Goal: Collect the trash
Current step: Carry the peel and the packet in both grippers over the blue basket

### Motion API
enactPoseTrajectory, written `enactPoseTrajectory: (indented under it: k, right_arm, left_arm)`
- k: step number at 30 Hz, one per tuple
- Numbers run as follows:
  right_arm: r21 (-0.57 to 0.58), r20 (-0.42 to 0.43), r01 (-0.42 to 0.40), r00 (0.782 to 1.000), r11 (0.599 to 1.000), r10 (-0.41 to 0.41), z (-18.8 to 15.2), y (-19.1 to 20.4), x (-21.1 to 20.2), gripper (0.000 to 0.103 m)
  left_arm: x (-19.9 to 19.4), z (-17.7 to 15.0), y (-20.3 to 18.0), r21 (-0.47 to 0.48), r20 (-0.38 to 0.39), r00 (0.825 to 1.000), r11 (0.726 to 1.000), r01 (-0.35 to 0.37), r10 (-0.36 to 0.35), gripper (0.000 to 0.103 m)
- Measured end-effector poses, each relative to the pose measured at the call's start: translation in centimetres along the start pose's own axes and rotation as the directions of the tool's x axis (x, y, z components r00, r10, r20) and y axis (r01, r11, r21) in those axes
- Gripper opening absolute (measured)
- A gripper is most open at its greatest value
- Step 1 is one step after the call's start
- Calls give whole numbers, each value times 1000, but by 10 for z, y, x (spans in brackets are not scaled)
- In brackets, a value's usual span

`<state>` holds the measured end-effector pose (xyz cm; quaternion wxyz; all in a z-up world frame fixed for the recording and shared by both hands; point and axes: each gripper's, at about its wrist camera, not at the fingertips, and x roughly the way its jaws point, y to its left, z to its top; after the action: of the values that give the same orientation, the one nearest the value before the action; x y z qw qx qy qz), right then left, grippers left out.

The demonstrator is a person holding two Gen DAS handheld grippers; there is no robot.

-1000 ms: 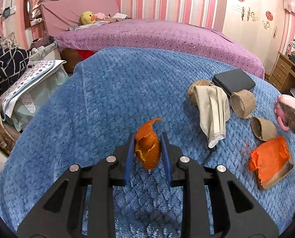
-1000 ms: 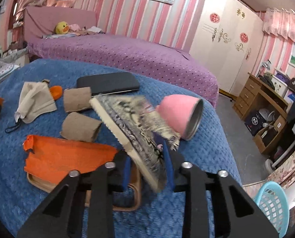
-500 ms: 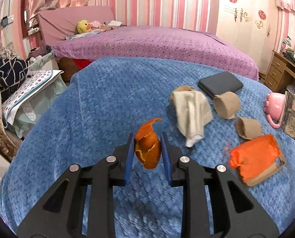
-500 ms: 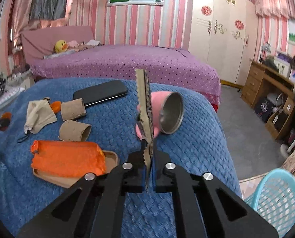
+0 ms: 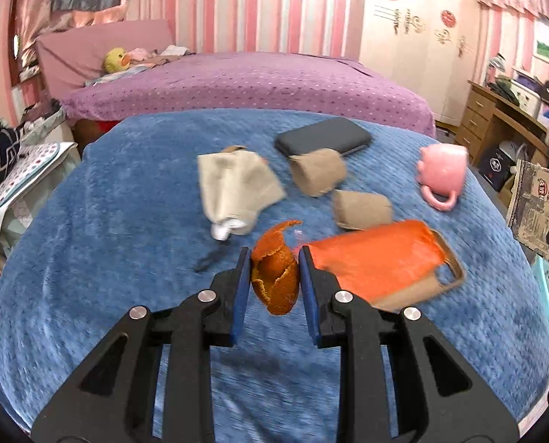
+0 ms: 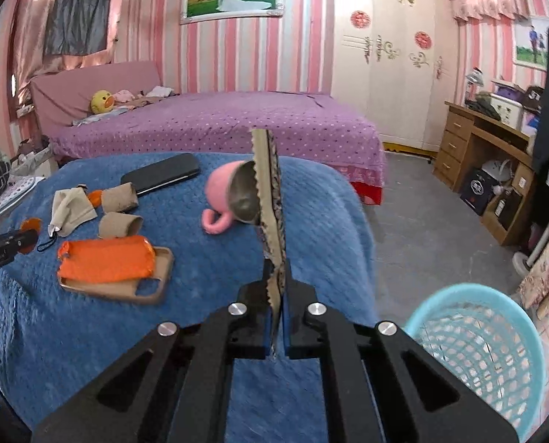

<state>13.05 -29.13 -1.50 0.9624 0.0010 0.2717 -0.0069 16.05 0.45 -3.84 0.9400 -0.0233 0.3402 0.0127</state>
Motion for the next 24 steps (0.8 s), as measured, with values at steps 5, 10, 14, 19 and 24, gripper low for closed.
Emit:
enactPoseTrajectory:
  k: [5,10,14,19,24]
  right_arm:
    - [45,0,35,999,998,-35,-13,-33,-21,4]
    - [75,-5,88,996,993,-88,-26,-65,-37,4]
    - [111,-16,134,991,985,-133,-37,-98,-46,4]
    - [142,-37,169,986,975,-165,-49,-128,-47,4]
    - [158,-53,173,985,972,-167,-55,-144,-44,4]
  left_arm:
    - [-5,-9,-35,29,9,1000,999,27,-27,25]
    - [-10,-19,-70,81,17,999,996,45,-46,25]
    - [-11,-26,-90,112,15,998,992,57,-60,25]
    - [-13,-32,-113,138,1,996,987,89,-90,25]
    - [-15,-35,-145,154,-7,992,980,128,-128,25]
